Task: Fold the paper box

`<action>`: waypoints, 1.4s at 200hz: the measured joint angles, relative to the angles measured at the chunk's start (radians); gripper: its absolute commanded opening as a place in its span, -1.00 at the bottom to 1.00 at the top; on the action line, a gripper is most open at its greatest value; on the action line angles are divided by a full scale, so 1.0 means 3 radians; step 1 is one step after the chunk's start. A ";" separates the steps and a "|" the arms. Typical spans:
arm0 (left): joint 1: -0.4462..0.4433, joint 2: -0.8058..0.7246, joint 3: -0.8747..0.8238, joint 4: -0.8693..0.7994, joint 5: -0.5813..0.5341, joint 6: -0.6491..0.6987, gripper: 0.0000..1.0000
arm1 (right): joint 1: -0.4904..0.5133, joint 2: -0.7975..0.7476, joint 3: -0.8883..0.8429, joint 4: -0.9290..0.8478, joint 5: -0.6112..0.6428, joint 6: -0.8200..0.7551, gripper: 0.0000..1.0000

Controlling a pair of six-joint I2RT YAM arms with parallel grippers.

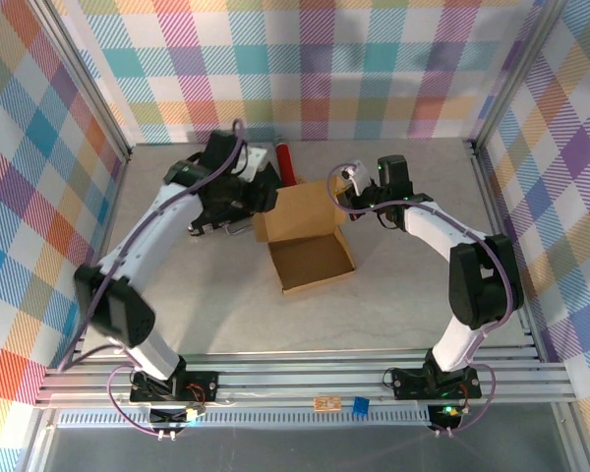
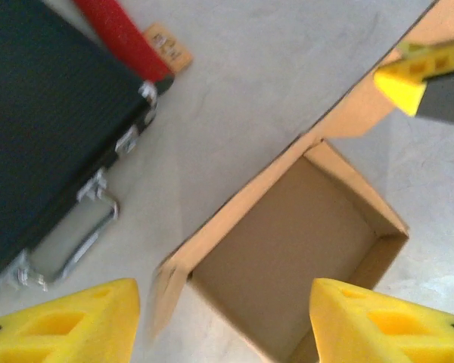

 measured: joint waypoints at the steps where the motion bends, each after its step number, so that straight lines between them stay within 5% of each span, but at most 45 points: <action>1: 0.0004 -0.0018 -0.0022 -0.0001 0.0001 -0.0005 0.24 | -0.0003 -0.0001 0.0000 -0.0001 0.0001 0.0000 -1.00; 34: 0.0219 -0.0425 -0.0735 0.0084 0.0118 -0.0080 0.31 | -0.0013 -0.0001 0.0000 -0.0010 0.0000 -0.0022 -1.00; 101: 0.0261 0.0235 -0.0802 0.0445 0.0240 -0.0071 0.27 | -0.0024 -0.0001 0.0000 -0.0011 0.0000 -0.0020 -1.00; 204: 0.0003 0.0570 -0.0464 0.0568 -0.0050 -0.0117 -0.24 | -0.0019 -0.0001 0.0000 0.0003 0.0095 0.0083 -1.00; 244: -0.0034 0.0562 -0.0512 0.0613 -0.0237 -0.0308 -0.03 | 0.0011 -0.0023 -0.0047 0.0047 0.0229 0.0170 -1.00; 280: -0.0047 0.0502 -0.0738 0.0746 -0.0230 -0.0501 -0.06 | 0.0011 -0.0042 -0.0153 0.0052 0.0291 0.0252 -1.00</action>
